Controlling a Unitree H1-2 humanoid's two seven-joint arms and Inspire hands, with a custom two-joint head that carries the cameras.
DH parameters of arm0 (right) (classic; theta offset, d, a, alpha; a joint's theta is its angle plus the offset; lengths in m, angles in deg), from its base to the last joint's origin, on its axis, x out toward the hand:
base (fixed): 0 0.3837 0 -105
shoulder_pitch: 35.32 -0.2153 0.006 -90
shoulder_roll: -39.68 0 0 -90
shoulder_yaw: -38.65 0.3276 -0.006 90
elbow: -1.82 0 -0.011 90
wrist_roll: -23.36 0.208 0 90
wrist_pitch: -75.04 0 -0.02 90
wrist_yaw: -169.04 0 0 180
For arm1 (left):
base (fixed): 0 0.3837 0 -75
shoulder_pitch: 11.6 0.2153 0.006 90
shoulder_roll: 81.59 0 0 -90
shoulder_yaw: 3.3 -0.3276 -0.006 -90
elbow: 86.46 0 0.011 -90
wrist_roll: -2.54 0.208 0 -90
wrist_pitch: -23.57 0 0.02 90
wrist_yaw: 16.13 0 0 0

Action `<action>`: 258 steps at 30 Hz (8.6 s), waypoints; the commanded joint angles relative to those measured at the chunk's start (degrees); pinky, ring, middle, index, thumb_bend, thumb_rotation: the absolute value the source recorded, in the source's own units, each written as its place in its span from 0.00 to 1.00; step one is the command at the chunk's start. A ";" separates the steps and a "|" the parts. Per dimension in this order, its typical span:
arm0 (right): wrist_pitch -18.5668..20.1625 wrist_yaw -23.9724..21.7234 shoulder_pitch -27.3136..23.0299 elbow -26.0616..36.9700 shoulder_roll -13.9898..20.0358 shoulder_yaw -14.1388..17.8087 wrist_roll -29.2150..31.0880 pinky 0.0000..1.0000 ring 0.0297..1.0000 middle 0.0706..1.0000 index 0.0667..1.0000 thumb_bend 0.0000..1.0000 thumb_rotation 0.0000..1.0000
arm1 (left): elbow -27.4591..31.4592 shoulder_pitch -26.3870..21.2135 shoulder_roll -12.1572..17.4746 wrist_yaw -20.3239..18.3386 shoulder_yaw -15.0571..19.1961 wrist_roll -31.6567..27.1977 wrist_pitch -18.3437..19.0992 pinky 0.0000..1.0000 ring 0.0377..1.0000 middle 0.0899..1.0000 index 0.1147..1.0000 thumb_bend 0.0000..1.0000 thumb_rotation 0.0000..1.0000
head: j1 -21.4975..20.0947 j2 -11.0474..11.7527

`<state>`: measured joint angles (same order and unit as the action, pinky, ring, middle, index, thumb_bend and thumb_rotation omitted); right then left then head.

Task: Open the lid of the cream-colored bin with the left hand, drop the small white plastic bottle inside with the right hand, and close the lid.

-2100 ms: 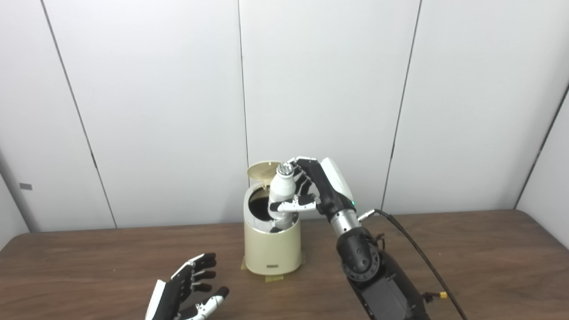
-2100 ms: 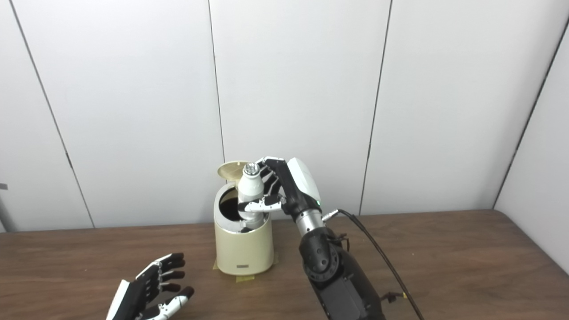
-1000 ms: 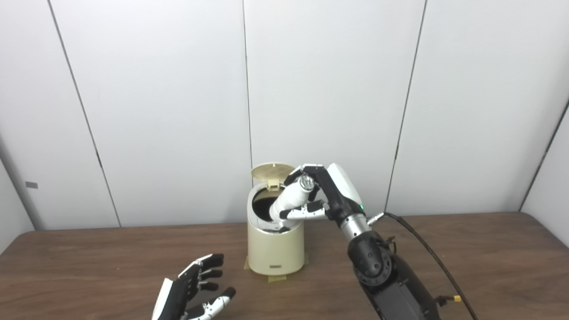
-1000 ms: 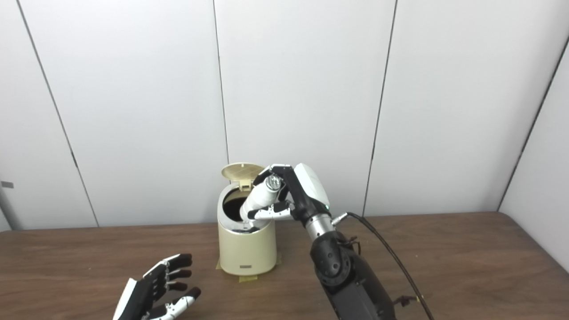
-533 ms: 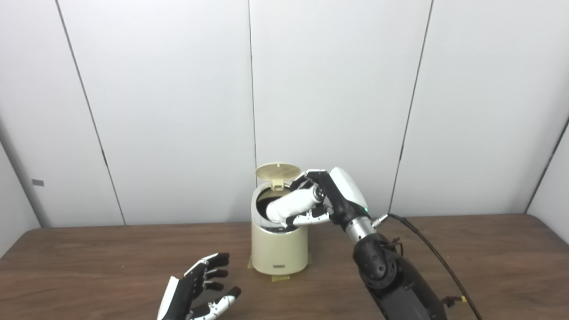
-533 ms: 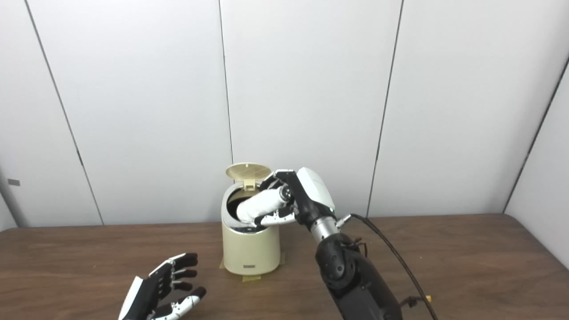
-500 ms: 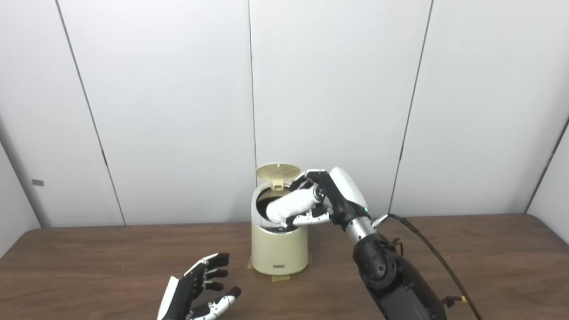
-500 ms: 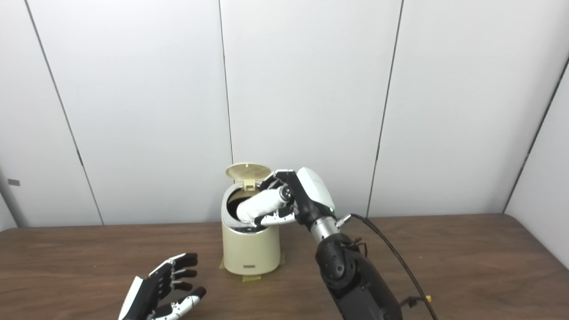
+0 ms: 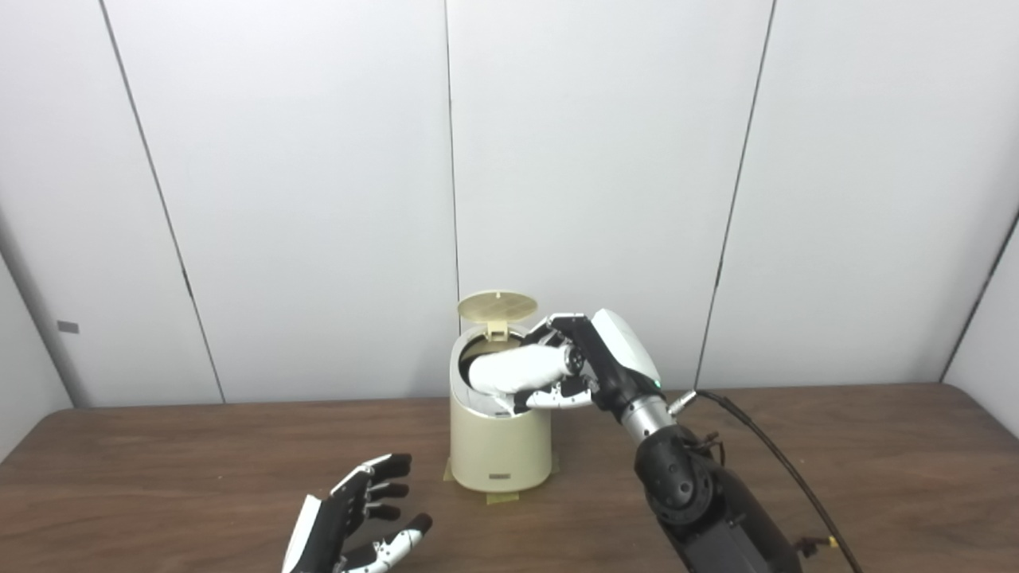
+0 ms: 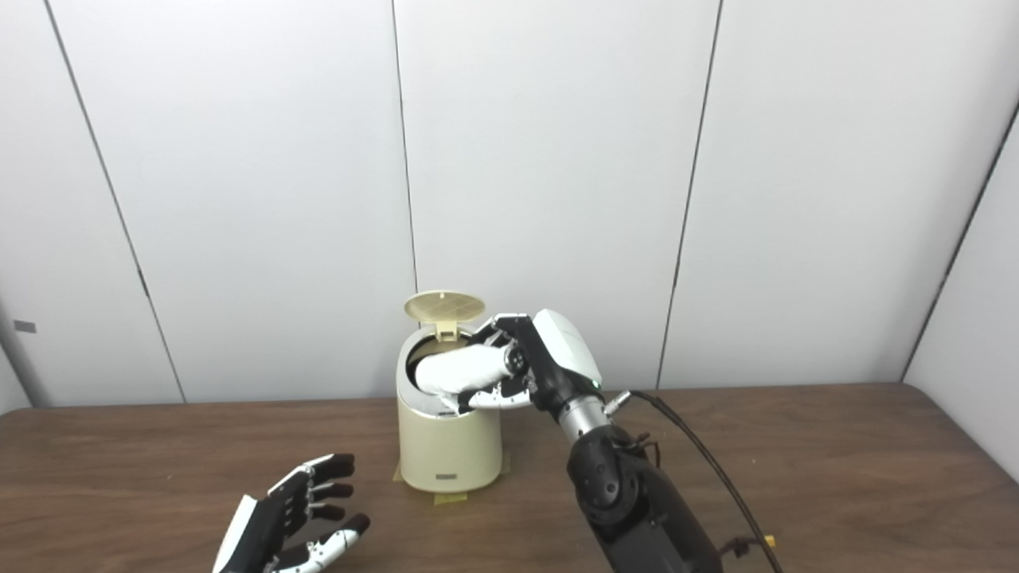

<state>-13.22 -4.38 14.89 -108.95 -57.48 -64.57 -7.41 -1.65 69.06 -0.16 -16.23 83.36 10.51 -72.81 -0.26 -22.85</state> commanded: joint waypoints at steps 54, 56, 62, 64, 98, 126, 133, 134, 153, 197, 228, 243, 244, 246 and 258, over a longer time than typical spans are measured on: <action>-12.54 4.16 -0.27 8.63 -0.83 7.20 6.91 0.23 0.29 0.45 0.56 0.59 0.00 | -0.57 -0.46 -1.17 0.78 -0.31 0.53 -1.80 0.65 0.71 0.76 0.77 0.59 0.10 | 0.52 -0.24; -13.87 4.51 1.07 9.45 -0.18 8.21 7.38 0.21 0.28 0.44 0.55 0.57 0.00 | -0.50 -0.48 -1.17 0.80 -0.23 0.44 -1.81 0.64 0.71 0.76 0.76 0.60 0.11 | 0.67 -0.21; -12.80 2.96 5.66 11.57 2.13 10.58 9.34 0.28 0.36 0.52 0.62 0.68 0.14 | -0.44 -0.44 -1.15 0.59 -0.03 -0.13 -1.95 0.64 0.72 0.77 0.77 0.59 0.10 | 0.68 -0.18; -12.05 1.69 6.97 12.22 2.55 10.95 10.50 0.31 0.38 0.58 0.65 0.75 0.22 | -0.50 -0.44 -1.13 0.49 -0.02 -0.25 -2.05 0.64 0.72 0.77 0.77 0.59 0.10 | 0.76 -0.21; -6.70 -5.14 19.27 14.43 -0.28 12.25 20.68 0.47 0.62 0.78 0.76 0.79 0.19 | 2.06 -7.72 2.24 -2.50 0.32 0.58 1.41 0.70 0.81 0.86 0.90 0.76 0.30 | 4.00 -0.41; -2.77 -4.87 19.84 16.50 -1.57 11.25 18.58 0.47 0.62 0.76 0.74 0.79 0.18 | -9.46 -33.77 4.58 -2.53 -3.37 9.79 3.95 0.82 0.96 0.98 0.96 0.87 0.40 | 2.82 0.19; -2.51 -4.82 20.09 16.94 -1.76 11.02 18.31 0.46 0.62 0.77 0.74 0.79 0.20 | -15.15 -37.77 5.39 -2.66 -5.66 12.46 2.64 0.96 1.00 1.00 0.99 0.91 0.45 | 1.67 0.46; -2.53 -4.84 20.14 16.98 -1.77 11.04 18.39 0.46 0.61 0.76 0.74 0.79 0.20 | -15.91 -38.23 5.42 -2.73 -5.84 12.58 2.72 0.97 1.00 1.00 0.99 0.91 0.44 | 1.67 0.46; -2.15 -5.52 20.93 17.46 -1.77 10.79 19.25 0.49 0.62 0.75 0.73 0.78 0.20 | -18.15 -39.85 6.71 -3.23 -9.99 18.66 2.65 0.91 0.99 0.90 0.85 0.92 0.49 | 1.35 0.62; -0.92 -4.47 20.84 16.09 -2.66 9.82 16.24 0.48 0.62 0.76 0.74 0.78 0.25 | -6.29 -34.97 11.71 -12.67 -12.76 23.16 4.20 1.00 1.00 0.86 0.81 0.90 0.47 | 1.03 0.46; 0.52 -4.41 20.74 16.19 -3.09 9.43 15.95 0.48 0.64 0.76 0.75 0.76 0.20 | -2.34 -32.24 13.12 -15.42 -14.90 26.56 0.71 1.00 1.00 0.82 0.79 0.93 0.48 | 0.44 0.04; 0.91 -4.41 20.97 16.54 -2.85 9.07 15.81 0.48 0.65 0.77 0.75 0.76 0.21 | 0.37 -31.65 13.63 -16.80 -15.89 33.85 3.36 1.00 1.00 0.78 0.76 0.96 0.50 | 0.41 -0.53; 0.83 -4.44 20.98 16.52 -2.80 9.00 15.76 0.49 0.65 0.76 0.75 0.76 0.21 | 0.44 -31.61 13.68 -16.89 -16.00 34.10 3.52 1.00 1.00 0.78 0.76 0.96 0.50 | 0.41 -0.53; 0.94 -4.57 21.08 16.75 -2.78 8.94 15.83 0.48 0.65 0.77 0.75 0.76 0.22 | 0.87 -31.47 13.66 -17.47 -15.98 34.21 4.01 1.00 1.00 0.77 0.76 0.95 0.49 | 0.46 -0.83; 1.15 -4.52 21.18 17.03 -2.96 8.84 15.94 0.48 0.65 0.77 0.75 0.76 0.21 | 1.30 -31.05 13.65 -18.78 -16.38 34.80 4.17 1.00 0.99 0.77 0.76 0.96 0.53 | 0.32 -1.49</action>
<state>-10.89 -9.12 37.83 -93.82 -60.42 -55.96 8.19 -1.54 40.06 12.55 -35.46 66.76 44.76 -68.28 0.09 -24.26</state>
